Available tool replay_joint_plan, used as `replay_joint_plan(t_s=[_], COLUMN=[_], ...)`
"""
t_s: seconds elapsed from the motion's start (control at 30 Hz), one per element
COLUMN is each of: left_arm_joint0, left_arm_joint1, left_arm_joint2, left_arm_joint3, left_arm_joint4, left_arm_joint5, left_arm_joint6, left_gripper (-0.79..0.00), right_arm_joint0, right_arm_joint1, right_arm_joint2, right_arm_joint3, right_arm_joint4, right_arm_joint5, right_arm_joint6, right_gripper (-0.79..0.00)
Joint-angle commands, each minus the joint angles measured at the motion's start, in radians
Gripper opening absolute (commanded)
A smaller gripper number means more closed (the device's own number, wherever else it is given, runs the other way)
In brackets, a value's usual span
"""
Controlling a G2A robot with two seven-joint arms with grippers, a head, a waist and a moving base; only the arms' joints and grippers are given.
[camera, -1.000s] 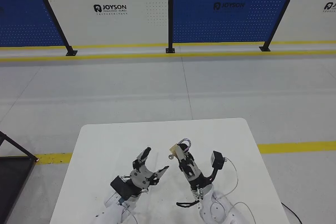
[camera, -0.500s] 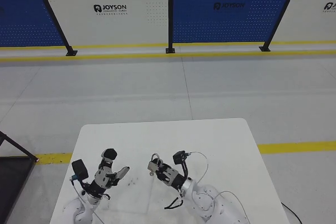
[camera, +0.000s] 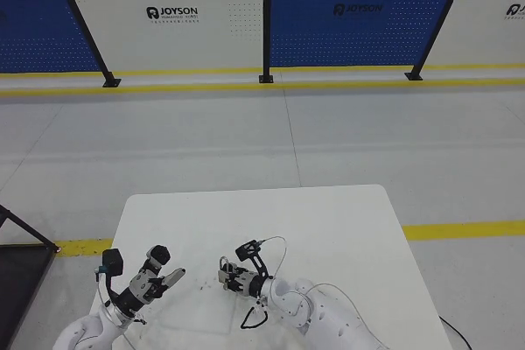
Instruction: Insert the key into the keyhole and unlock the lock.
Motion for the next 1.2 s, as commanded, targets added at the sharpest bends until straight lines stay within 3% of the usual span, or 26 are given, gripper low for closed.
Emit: replay_joint_plan(t_s=[0.0,0.1,0.2,0.23,0.27,0.53,0.87,1.0,1.17], left_arm_joint0=[-0.007,-0.011,-0.011,-0.011,-0.011,-0.011,-0.011,-0.011,-0.011], left_arm_joint1=[0.002,0.001,0.001,0.001,0.001,0.001,0.001,0.001,0.001], left_arm_joint2=[0.002,0.008,0.008,0.008,0.008,0.008,0.008,0.008,0.008], left_arm_joint3=[-0.004,-0.008,-0.008,-0.008,-0.008,-0.008,-0.008,-0.008,-0.008], left_arm_joint4=[-0.023,-0.028,-0.028,-0.028,-0.028,-0.028,-0.028,-0.028,-0.028], left_arm_joint5=[0.024,0.04,0.04,0.04,0.04,0.04,0.04,0.04,0.04], left_arm_joint6=[-0.033,-0.046,-0.046,-0.046,-0.046,-0.046,-0.046,-0.046,-0.046], left_gripper=[0.0,0.0,0.0,0.0,0.0,0.0,0.0,0.0,0.0], right_arm_joint0=[0.01,0.024,0.036,0.039,0.042,0.041,-0.059,-0.151,-0.364], right_arm_joint1=[-0.008,-0.022,-0.034,-0.037,-0.039,-0.033,0.034,0.087,0.169], right_arm_joint2=[-0.014,-0.034,-0.05,-0.055,-0.059,-0.053,0.042,0.154,0.368], right_arm_joint3=[0.02,0.046,0.069,0.075,0.081,0.053,-0.168,-0.317,-0.602], right_arm_joint4=[0.002,0.006,0.002,-0.005,-0.009,-0.076,-0.249,-0.358,-0.533], right_arm_joint5=[0.003,0.009,0.019,0.026,0.03,0.046,0.095,0.078,0.011], right_arm_joint6=[-0.007,-0.022,-0.034,-0.039,-0.041,-0.061,-0.083,-0.139,-0.179], right_gripper=[-0.785,-0.785,-0.409,-0.24,-0.012,0.0,0.0,0.0,0.0])
